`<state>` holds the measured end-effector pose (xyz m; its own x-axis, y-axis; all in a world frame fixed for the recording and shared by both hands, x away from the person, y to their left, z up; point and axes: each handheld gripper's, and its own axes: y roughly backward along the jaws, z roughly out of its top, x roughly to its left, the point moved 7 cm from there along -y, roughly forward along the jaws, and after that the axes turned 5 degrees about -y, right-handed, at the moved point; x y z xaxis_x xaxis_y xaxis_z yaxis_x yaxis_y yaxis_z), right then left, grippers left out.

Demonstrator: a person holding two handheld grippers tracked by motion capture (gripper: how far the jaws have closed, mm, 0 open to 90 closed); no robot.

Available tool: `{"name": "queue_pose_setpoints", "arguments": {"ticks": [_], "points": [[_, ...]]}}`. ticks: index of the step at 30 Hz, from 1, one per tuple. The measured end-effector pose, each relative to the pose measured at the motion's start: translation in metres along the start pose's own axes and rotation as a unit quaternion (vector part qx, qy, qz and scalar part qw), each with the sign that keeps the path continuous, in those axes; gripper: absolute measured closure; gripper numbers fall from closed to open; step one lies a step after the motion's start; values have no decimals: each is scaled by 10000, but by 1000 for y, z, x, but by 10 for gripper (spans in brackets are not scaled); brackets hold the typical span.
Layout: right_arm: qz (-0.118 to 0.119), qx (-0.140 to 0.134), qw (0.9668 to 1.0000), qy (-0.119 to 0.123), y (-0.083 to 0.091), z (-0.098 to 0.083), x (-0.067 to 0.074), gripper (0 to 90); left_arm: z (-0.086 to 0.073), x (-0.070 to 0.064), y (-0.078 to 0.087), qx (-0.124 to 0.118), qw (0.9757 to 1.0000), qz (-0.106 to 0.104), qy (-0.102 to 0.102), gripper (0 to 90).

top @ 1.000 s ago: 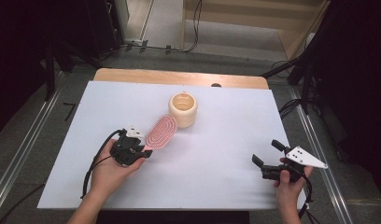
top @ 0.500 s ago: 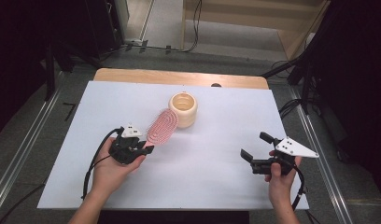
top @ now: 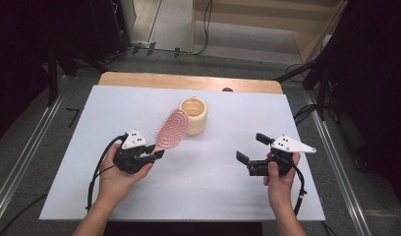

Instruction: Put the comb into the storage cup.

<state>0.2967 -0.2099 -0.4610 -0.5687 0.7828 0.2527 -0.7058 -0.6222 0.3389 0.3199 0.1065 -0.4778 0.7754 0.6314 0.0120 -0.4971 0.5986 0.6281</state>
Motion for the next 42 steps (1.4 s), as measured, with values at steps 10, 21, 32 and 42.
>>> {"name": "queue_pose_setpoints", "arguments": {"ticks": [10,21,32,42], "points": [[224,12,9997,-60,-13,11,15,0,13,-5,-2,-409,9991,-7,-61,703],[549,-21,9984,-112,-32,26,38,0,27,-13,-4,-817,9966,17,-137,703],[851,-57,9962,-198,-49,39,59,0,38,-22,-5,-1231,9922,20,-175,703],[1178,-105,9924,-327,-62,47,77,0,42,-33,-11,-1395,9899,-50,-234,703]]}}
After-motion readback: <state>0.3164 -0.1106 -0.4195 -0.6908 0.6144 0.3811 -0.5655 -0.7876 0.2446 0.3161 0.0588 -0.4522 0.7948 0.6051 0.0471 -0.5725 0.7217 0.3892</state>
